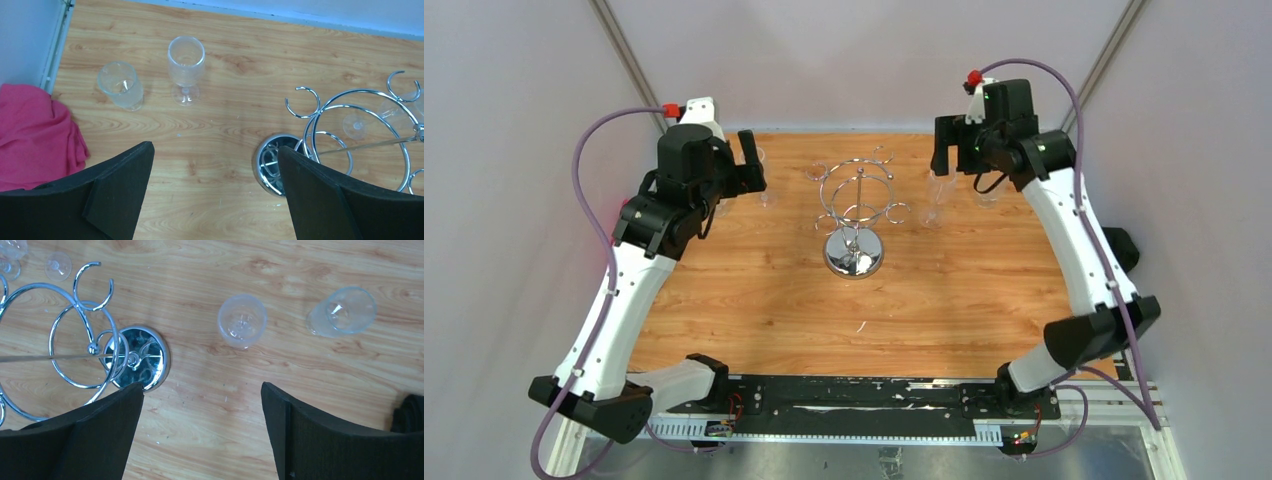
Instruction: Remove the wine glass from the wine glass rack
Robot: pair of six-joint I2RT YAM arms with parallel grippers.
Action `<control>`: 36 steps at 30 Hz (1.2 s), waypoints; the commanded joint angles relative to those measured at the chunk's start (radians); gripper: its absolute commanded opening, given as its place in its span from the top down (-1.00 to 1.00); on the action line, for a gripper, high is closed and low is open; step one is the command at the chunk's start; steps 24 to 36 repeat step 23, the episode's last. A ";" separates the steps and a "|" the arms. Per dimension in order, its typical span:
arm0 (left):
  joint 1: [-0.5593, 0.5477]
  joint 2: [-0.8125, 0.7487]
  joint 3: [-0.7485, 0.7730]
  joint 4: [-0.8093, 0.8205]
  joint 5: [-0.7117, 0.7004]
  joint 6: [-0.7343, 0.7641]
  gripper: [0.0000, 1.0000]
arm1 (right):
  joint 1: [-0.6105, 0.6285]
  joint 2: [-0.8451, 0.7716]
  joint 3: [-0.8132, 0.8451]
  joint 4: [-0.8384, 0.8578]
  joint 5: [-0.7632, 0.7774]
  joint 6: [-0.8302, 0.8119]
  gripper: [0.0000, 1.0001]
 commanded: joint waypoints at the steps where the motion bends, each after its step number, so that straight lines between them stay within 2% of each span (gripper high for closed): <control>1: 0.004 -0.038 -0.026 0.051 0.019 0.002 -1.00 | 0.019 -0.143 -0.109 0.043 0.119 0.017 -0.87; 6: 0.004 -0.048 -0.020 0.052 0.038 -0.001 -1.00 | 0.019 -0.262 -0.219 0.102 0.195 0.009 -0.89; 14: 0.004 -0.054 -0.014 0.052 0.046 -0.003 -1.00 | 0.019 -0.330 -0.277 0.116 0.195 0.004 -0.93; 21: 0.004 -0.059 -0.011 0.052 0.051 -0.008 -1.00 | 0.021 -0.322 -0.283 0.093 0.268 -0.024 -0.98; 36: 0.004 -0.067 -0.013 0.052 0.045 -0.005 -1.00 | 0.021 -0.331 -0.283 0.095 0.269 -0.028 -0.98</control>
